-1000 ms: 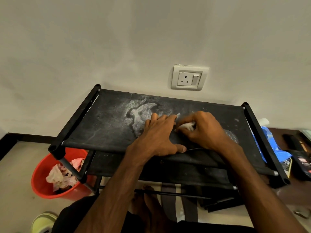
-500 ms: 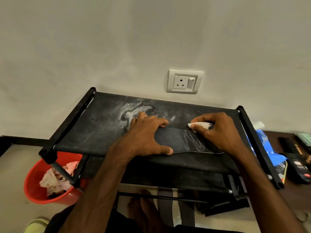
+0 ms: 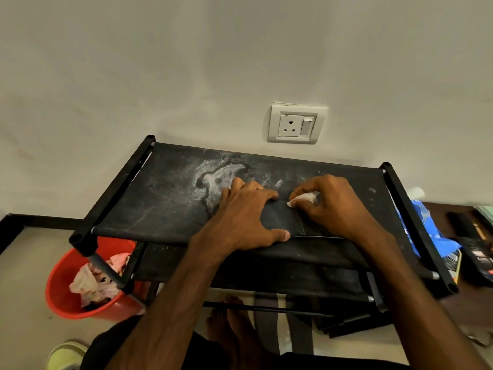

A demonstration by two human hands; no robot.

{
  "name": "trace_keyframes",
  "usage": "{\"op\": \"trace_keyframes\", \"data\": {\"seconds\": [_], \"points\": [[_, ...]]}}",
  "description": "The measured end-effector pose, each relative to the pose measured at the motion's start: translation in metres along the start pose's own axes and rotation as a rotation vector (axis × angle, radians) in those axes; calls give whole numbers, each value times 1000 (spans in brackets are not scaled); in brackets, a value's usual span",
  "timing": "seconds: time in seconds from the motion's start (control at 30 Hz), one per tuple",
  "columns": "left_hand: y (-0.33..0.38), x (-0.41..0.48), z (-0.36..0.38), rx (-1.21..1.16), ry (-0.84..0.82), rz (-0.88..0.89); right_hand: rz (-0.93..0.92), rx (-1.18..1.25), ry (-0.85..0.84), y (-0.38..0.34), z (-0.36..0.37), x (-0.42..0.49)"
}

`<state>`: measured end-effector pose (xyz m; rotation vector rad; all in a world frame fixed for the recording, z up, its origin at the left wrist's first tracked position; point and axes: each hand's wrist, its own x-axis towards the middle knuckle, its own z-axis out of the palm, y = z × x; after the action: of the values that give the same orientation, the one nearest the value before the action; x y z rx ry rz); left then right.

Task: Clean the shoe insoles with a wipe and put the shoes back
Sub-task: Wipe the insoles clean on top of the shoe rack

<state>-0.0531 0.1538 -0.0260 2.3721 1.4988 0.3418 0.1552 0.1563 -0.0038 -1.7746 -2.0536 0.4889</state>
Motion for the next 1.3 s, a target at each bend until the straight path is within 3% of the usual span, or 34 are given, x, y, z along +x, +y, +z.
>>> {"op": "trace_keyframes", "data": {"seconds": [0.23,0.53,0.8,0.87,1.1,1.2,1.3], "points": [[2,3,6,43,28,-19,-16,-64,-27,-13,-1,-3],[5,5,1,20,19,-26,24,-112,-288,-16,-31,-25],[6,6,0,3,3,-45,75,-59,26,-23,-4,-15],[6,6,0,2,-4,-44,80,-18,18,-21,-4,-17],[5,5,0,-7,10,-42,89,-60,-257,-20,-27,-36],[6,4,0,-19,13,-43,113,-64,-228,-20,-27,-40],[7,4,0,-25,13,-47,163,-47,-95,-14,-21,-46]]}}
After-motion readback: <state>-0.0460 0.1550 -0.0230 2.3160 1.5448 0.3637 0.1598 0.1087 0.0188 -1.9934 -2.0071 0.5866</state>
